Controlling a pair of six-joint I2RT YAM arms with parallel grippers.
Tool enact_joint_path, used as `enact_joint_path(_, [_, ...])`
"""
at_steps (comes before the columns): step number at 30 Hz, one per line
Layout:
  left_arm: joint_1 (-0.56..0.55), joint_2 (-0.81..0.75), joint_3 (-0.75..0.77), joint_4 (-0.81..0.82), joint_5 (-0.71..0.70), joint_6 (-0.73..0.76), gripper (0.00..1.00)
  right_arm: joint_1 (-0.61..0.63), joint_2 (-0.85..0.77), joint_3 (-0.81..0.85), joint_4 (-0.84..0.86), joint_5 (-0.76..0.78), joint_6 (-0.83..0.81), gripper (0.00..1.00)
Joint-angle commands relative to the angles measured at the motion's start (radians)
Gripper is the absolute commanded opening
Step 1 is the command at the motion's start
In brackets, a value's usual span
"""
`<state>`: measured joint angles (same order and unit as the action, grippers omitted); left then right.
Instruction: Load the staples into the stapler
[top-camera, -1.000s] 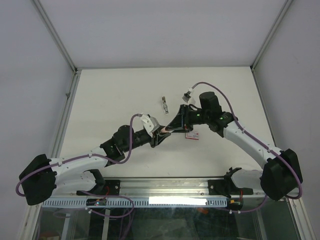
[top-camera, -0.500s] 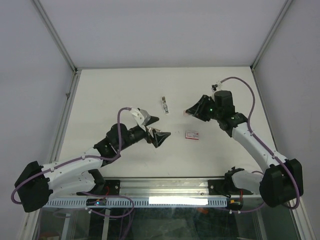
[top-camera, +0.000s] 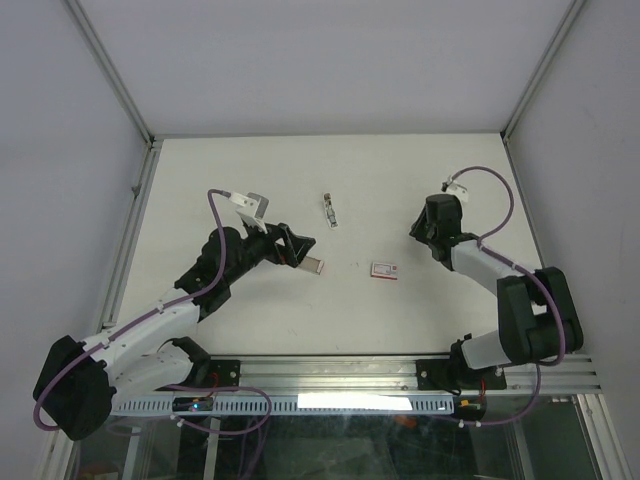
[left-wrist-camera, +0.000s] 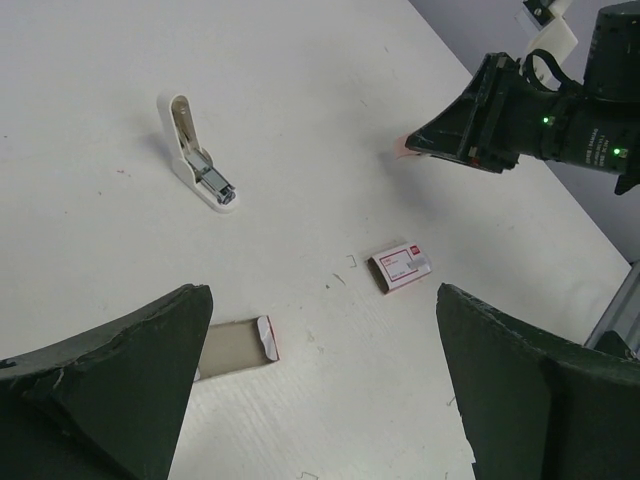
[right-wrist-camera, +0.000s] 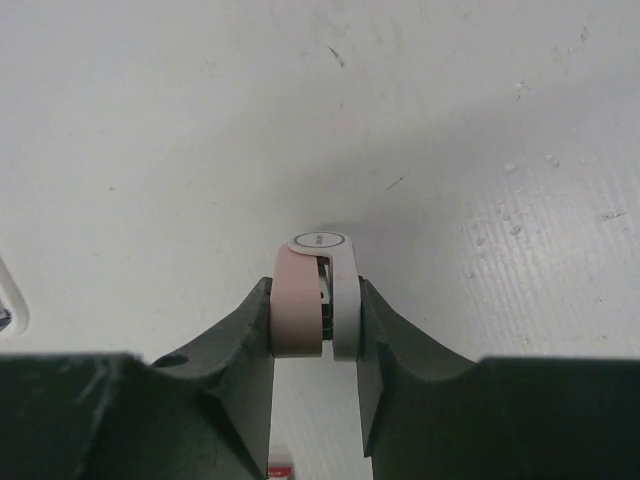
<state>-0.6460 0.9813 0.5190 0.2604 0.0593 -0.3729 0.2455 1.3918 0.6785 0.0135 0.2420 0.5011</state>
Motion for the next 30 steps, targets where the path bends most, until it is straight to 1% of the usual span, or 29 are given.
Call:
enact_joint_path(1, [0.011, 0.0, 0.042, -0.007, -0.014, -0.034, 0.99, -0.019, 0.055, 0.026, 0.11, 0.053, -0.012, 0.0])
enact_joint_path(3, [0.012, -0.005, 0.036, -0.012, -0.022, -0.037, 0.99, -0.032, 0.059, 0.012, 0.121, 0.005, 0.01, 0.0])
enact_joint_path(5, [0.013, -0.006, 0.028, -0.012, -0.027, -0.041, 0.99, -0.053, 0.068, 0.005, 0.136, -0.082, 0.04, 0.0])
enact_joint_path(7, [0.014, -0.004, 0.026, -0.012, -0.028, -0.046, 0.99, -0.068, 0.09, 0.018, 0.122, -0.137, 0.072, 0.01])
enact_joint_path(11, [0.014, -0.001, 0.022, -0.01, -0.018, -0.056, 0.99, -0.101, 0.144, 0.038, 0.107, -0.198, 0.131, 0.19])
enact_joint_path(14, [0.014, -0.004, 0.017, -0.01, -0.019, -0.058, 0.99, -0.132, 0.184, 0.052, 0.09, -0.243, 0.165, 0.28])
enact_joint_path(15, [0.014, -0.006, 0.015, -0.011, -0.019, -0.058, 0.99, -0.139, 0.192, 0.052, 0.089, -0.25, 0.169, 0.32])
enact_joint_path(20, [0.016, -0.013, 0.014, -0.02, -0.018, -0.057, 0.99, -0.15, 0.188, 0.04, 0.087, -0.237, 0.161, 0.57])
enact_joint_path(23, [0.016, -0.015, 0.012, -0.021, -0.021, -0.058, 0.99, -0.153, 0.175, 0.034, 0.077, -0.223, 0.15, 0.67])
enact_joint_path(26, [0.016, -0.016, 0.014, -0.024, -0.02, -0.058, 0.99, -0.156, 0.155, 0.03, 0.058, -0.193, 0.141, 0.75])
enact_joint_path(30, [0.016, -0.019, 0.017, -0.029, -0.021, -0.058, 0.99, -0.17, 0.114, 0.038, 0.0, -0.115, 0.123, 0.82])
